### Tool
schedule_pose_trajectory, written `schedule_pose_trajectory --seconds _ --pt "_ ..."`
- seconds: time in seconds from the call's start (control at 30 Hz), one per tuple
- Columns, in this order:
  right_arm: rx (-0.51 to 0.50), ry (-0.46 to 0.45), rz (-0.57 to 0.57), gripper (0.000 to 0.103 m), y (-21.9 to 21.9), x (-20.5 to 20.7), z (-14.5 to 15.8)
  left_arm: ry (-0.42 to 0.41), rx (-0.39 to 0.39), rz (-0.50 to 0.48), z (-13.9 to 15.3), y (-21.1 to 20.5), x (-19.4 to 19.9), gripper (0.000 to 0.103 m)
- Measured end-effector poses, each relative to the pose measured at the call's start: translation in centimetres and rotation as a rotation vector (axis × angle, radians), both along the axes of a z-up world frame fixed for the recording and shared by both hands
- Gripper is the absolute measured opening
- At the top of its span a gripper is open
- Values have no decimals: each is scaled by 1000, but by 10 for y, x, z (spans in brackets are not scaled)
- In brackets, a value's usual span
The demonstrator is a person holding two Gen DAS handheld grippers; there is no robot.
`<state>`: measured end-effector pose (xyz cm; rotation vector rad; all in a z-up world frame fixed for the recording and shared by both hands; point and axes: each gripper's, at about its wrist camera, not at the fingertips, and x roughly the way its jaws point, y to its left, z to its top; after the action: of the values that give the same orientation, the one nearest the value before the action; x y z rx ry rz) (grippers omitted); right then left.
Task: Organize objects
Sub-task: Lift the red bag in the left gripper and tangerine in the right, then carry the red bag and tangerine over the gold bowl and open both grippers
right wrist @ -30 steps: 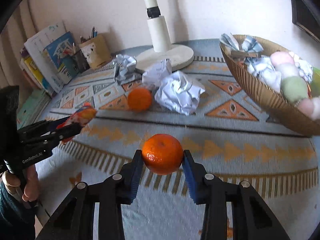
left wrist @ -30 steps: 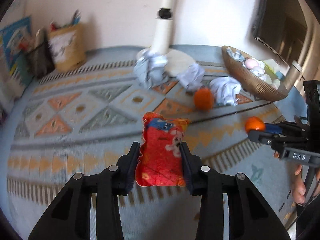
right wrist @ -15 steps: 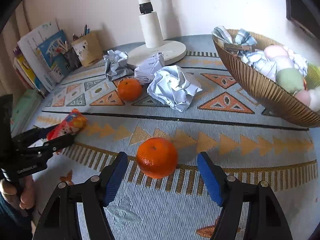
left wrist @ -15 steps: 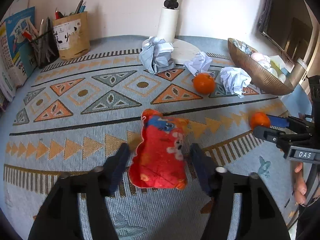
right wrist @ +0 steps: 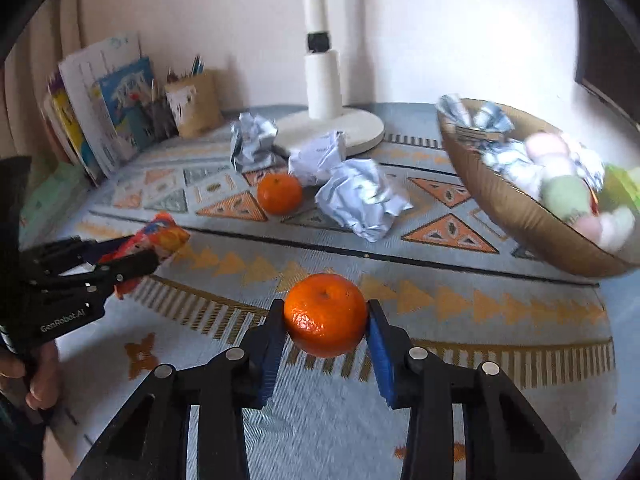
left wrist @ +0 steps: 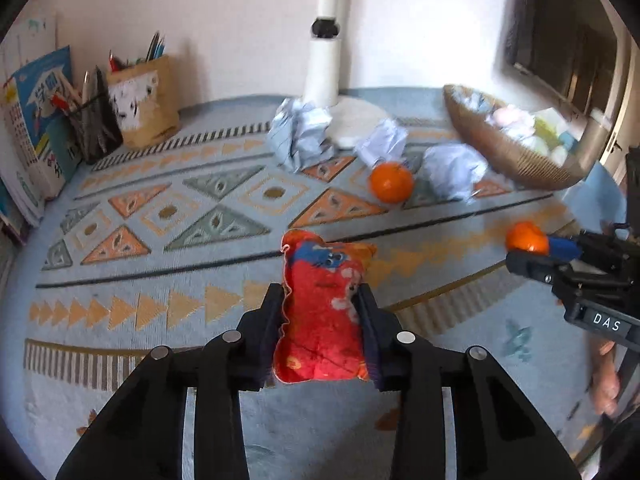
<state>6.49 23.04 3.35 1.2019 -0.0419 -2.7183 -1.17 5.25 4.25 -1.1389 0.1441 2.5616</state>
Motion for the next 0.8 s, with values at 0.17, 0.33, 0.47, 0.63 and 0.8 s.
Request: schedule_pose_trajectory --seconds 0.17,0.33,0.47,0.63,0.8 --pt "-100 43 -71 38 47 25 23 80 38 -73 41 38 1 33" --pt "-128 165 -203 38 115 48 72 115 136 -157 82 94 -18 33" --pt "-144 239 -322 38 171 48 105 147 152 -221 104 152 -38 33" --pt "-205 262 -448 38 231 27 120 148 137 -273 104 214 -66 33" --pt "-266 231 -476 38 260 -10 116 120 127 -285 88 251 -96 33"
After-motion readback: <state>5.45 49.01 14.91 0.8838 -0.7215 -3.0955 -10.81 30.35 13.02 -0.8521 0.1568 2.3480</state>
